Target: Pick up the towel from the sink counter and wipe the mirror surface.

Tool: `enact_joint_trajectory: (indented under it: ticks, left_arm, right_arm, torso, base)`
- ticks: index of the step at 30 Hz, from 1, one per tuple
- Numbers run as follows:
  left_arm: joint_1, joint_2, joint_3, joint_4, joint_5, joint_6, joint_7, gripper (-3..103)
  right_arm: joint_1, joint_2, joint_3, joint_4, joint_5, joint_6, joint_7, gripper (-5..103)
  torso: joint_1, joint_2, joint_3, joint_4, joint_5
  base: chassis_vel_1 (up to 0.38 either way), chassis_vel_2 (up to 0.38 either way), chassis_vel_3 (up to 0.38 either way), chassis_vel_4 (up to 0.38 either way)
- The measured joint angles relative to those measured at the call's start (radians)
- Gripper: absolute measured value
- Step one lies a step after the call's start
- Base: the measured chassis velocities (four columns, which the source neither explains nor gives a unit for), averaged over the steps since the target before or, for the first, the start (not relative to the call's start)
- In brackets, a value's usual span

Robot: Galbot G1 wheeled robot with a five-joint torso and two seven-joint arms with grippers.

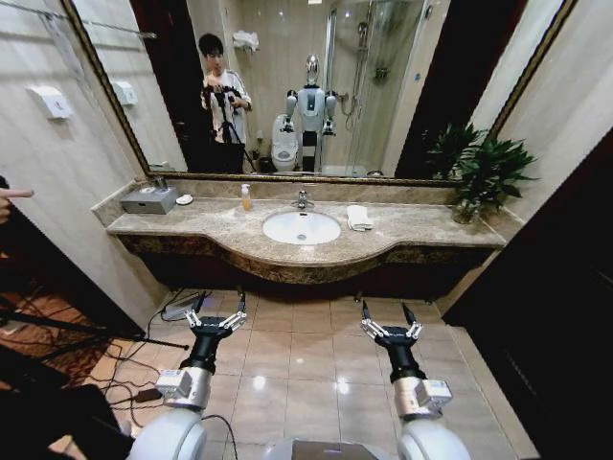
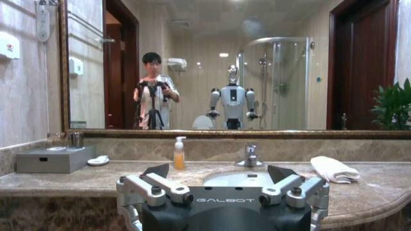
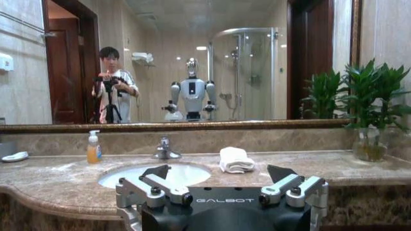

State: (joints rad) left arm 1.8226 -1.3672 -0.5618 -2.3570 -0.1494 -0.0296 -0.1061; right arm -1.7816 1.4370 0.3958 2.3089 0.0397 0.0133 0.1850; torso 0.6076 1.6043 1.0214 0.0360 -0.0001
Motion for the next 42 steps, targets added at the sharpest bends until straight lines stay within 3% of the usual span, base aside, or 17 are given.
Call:
enact_joint_trajectory:
  ticks: [42]
  left_arm:
    - [0.000, 0.000, 0.000, 0.000, 0.000, 0.000, 0.000, 100]
  right_arm:
    - [0.016, -0.007, -0.019, -0.045, -0.015, 0.025, -0.010, 100]
  torso:
    - [0.000, 0.000, 0.000, 0.0000, 0.0000]
  base:
    - [-0.069, 0.068, 0.065, -0.065]
